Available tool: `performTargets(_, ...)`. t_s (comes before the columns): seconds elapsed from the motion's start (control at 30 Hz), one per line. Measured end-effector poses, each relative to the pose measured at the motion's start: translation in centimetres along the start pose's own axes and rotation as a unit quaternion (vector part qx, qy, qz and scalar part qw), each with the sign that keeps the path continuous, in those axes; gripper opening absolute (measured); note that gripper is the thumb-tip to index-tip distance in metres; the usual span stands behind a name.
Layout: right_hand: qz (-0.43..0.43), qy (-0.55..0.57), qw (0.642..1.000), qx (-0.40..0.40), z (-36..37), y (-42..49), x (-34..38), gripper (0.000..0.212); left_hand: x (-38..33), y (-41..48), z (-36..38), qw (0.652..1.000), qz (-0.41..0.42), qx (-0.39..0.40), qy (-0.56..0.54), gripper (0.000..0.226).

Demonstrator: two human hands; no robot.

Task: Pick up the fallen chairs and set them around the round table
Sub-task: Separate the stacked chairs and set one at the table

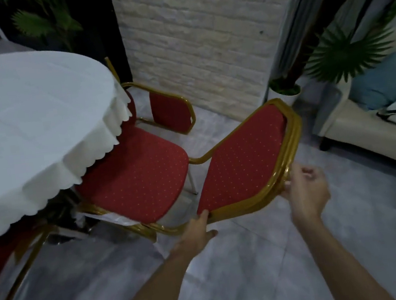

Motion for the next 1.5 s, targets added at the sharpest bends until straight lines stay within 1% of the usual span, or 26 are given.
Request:
performTargets(0.07,0.018,0.018,0.998,0.052,0.9,1.0,2.8,0.011,-0.6,-0.3,-1.7,1.000,-0.015,-0.011,0.006,0.045)
performTargets(0.13,0.014,-0.027,0.993,0.113,2.8,0.8,4.8,0.015,-1.0,-0.7,-3.4,0.999,-0.026,-0.023,0.005,0.045)
performTargets(0.2,-0.005,-0.108,0.980,0.167,5.6,0.0,6.5,0.045,-1.2,-0.9,-5.4,0.998,-0.039,-0.044,-0.014,0.048)
performTargets(0.23,-0.012,-0.156,0.968,0.196,7.3,-0.5,7.4,0.055,-1.2,-0.9,-6.4,0.997,-0.041,-0.052,-0.027,0.049)
performTargets(0.27,-0.009,-0.190,0.955,0.228,9.2,-1.1,8.0,0.054,-1.3,-1.1,-7.4,0.997,-0.044,-0.057,-0.040,0.047)
performTargets(0.33,0.028,-0.200,0.938,0.281,12.5,-2.2,8.6,0.033,-1.2,-1.0,-9.5,0.995,-0.060,-0.067,-0.053,0.035)
performTargets(0.37,0.036,-0.208,0.934,0.288,13.8,-2.5,8.9,0.026,-1.1,-0.9,-10.5,0.994,-0.066,-0.071,-0.056,0.031)
performTargets(0.4,0.037,-0.225,0.931,0.285,14.9,-2.9,9.2,0.024,-0.7,-0.8,-11.0,0.994,-0.067,-0.067,-0.063,0.034)
performTargets(0.5,0.055,-0.249,0.923,0.287,16.9,-3.9,9.3,0.022,-0.6,-1.5,-12.8,0.994,-0.066,-0.064,-0.063,0.047)
performTargets(0.57,0.068,-0.258,0.918,0.294,17.8,-4.4,9.3,0.021,-0.9,-2.2,-14.2,0.993,-0.062,-0.085,-0.054,0.052)
performTargets(0.67,0.091,-0.254,0.914,0.305,19.5,-5.1,10.0,0.020,-2.8,-2.8,-17.5,0.991,-0.034,-0.111,-0.072,0.052)
performTargets(0.83,0.128,-0.250,0.899,0.336,22.0,-5.8,9.9,0.021,-2.8,-2.8,-19.8,0.992,-0.037,-0.082,-0.090,0.041)
performTargets(0.87,0.134,-0.249,0.897,0.338,22.2,-5.6,9.7,0.021,-3.5,-2.9,-20.2,0.995,-0.020,-0.082,-0.061,0.041)
performTargets(0.93,0.157,-0.249,0.889,0.350,22.4,-5.5,9.6,0.025,-3.2,-2.5,-20.2,0.995,-0.032,-0.073,-0.065,0.046)
performTargets(0.97,0.169,-0.248,0.882,0.363,22.4,-5.4,9.5,0.028,-2.8,-2.2,-19.7,0.995,-0.035,-0.069,-0.065,0.053)
performTargets(1.03,0.197,-0.238,0.862,0.402,22.6,-5.3,9.6,0.034,-1.7,-1.6,-19.3,0.996,-0.043,-0.034,-0.064,0.066)
performTargets(1.1,0.221,-0.241,0.825,0.460,23.1,-5.2,10.0,0.039,-1.3,-0.9,-19.1,0.998,-0.040,0.006,-0.044,0.073)
performTargets(1.17,0.214,-0.277,0.779,0.520,24.4,-4.8,10.9,0.046,-1.7,-0.6,-19.3,0.998,-0.040,0.032,-0.037,0.075)
performTargets(1.2,0.209,-0.287,0.772,0.528,25.3,-4.2,11.3,0.050,-1.7,-0.6,-19.5,0.998,-0.044,0.038,-0.031,0.076)
performTargets(1.23,0.212,-0.280,0.778,0.521,26.1,-3.7,11.7,0.051,-1.7,-0.5,-19.6,0.998,-0.049,0.035,-0.026,0.077)
performTargets(1.33,0.234,-0.235,0.842,0.427,28.1,-0.9,12.5,0.049,-1.3,-0.6,-19.4,0.996,-0.070,0.047,0.003,0.078)
performTargets(1.4,0.195,-0.245,0.872,0.377,29.4,1.4,13.1,0.048,-1.3,-0.7,-19.7,0.997,-0.061,0.043,0.022,0.078)
performTargets(1.43,0.171,-0.258,0.881,0.359,29.9,2.4,13.5,0.050,-1.3,-0.8,-19.8,0.997,-0.057,0.040,0.023,0.077)
performTargets(1.5,0.134,-0.297,0.887,0.327,30.7,4.0,14.4,0.060,-1.6,-0.7,-19.8,0.998,-0.057,0.032,0.025,0.075)
Point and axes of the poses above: each hand's wrist, its own y-axis towards the middle knuckle, its own z-axis out of the palm, x = y × z, the point moved 8 cm from there along y, towards the middle knuckle, and after that the axes turned 5 degrees about z, right-handed, at the moved point
